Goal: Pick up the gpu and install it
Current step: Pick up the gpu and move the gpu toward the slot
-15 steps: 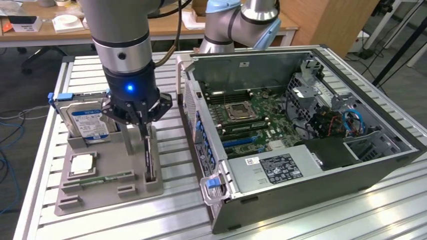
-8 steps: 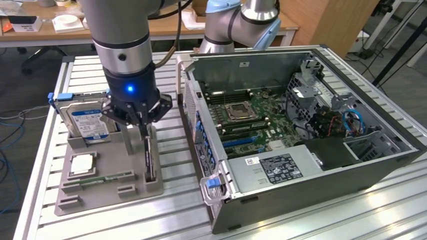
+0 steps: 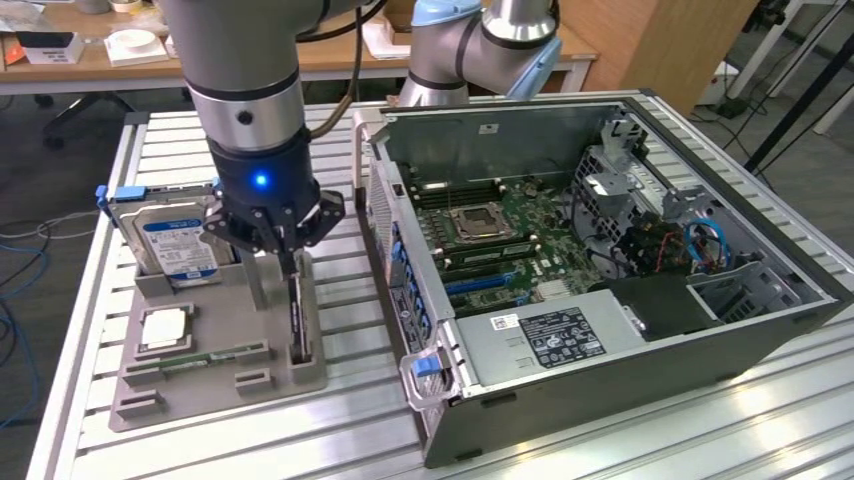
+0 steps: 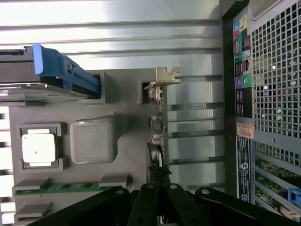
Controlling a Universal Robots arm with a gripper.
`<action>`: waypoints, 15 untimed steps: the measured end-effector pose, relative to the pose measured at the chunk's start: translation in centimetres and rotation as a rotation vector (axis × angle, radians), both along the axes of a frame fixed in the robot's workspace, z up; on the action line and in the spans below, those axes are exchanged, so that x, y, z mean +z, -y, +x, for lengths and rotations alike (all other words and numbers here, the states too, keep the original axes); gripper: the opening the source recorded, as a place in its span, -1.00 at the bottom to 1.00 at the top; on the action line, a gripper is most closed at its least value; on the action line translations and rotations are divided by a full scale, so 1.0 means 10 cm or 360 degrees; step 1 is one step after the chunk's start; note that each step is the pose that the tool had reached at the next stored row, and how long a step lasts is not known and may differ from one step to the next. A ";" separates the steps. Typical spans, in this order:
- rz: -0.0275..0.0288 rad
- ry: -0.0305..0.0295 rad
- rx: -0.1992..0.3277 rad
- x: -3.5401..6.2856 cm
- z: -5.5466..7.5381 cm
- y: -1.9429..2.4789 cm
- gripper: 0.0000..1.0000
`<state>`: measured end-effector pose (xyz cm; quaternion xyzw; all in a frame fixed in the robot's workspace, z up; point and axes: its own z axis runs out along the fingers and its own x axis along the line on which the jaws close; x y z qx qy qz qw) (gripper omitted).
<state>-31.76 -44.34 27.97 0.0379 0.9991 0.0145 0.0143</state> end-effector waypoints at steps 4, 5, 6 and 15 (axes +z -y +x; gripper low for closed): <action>-0.00010 0.00001 0.0000 -0.014 0.00 0.000 -0.79; -0.00012 0.00001 0.0000 -0.018 0.00 0.000 -0.79; -0.00015 0.00000 0.0000 -0.021 0.00 0.000 -0.79; -0.00018 0.00001 0.0000 -0.059 0.00 0.000 -0.79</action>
